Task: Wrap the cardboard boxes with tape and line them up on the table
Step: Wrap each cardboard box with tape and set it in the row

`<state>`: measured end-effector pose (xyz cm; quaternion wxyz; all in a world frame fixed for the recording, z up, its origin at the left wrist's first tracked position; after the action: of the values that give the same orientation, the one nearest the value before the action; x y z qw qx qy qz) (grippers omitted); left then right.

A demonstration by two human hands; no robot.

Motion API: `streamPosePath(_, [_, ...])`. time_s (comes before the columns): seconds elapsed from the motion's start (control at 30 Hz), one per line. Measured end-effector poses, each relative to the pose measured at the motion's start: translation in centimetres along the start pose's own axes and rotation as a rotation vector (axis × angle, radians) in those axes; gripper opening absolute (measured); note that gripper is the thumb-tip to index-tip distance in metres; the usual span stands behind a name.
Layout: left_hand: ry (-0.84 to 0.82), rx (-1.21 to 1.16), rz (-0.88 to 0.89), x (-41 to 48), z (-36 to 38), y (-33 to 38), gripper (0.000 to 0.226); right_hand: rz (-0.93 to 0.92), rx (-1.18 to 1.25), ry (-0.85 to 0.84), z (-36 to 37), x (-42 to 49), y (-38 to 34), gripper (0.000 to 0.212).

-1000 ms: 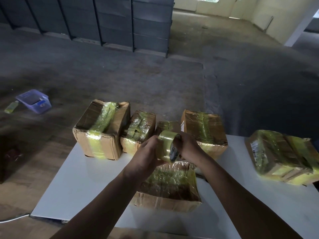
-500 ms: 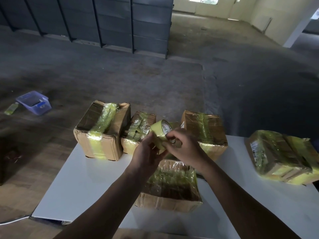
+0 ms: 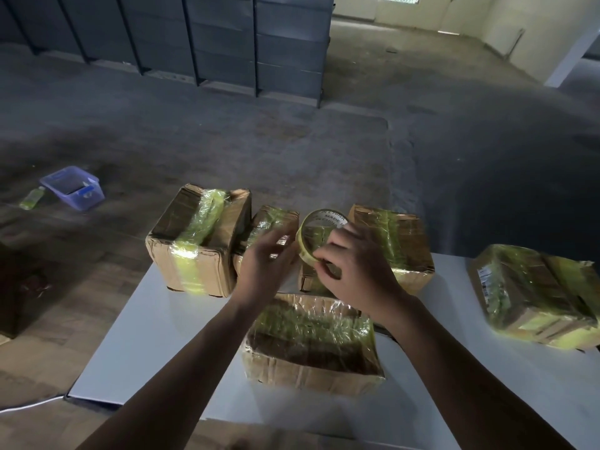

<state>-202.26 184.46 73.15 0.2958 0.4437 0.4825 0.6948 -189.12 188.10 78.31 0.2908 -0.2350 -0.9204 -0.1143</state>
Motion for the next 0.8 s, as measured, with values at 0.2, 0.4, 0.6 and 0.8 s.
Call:
streamPosePath(0.2, [-0.162,0.118,0.002,0.4,-0.5,0.2,0.044,-0.008,0.170,-0.110,0.1,0.4,0.7,0.009])
streamPosePath(0.4, [-0.257,0.153,-0.035,0.7,-0.6,0.1,0.054,-0.014,0.326,-0.237,0.3,0.5,0.9,0.021])
streamPosePath(0.6, [-0.438,0.132,-0.254,0.4,0.0,-1.7,0.011,0.114,0.508,-0.302,1.2,0.2,2.0,0.022])
streamPosePath(0.8, [-0.476,0.044,-0.294,-0.1,0.7,-1.8,0.013,0.281,0.704,-0.471,2.9,-0.9,3.1,0.020])
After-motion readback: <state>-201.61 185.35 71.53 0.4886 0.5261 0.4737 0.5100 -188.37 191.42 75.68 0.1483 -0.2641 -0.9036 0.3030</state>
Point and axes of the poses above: each hand's wrist, its own x-axis towards the middle knuckle, its own z-axis out of the palm, y = z × x, the point moved 8 cm from there along x, towards the middle knuckle, and after that the axes turned 13 degrees about -x, right-handed, at the moved point
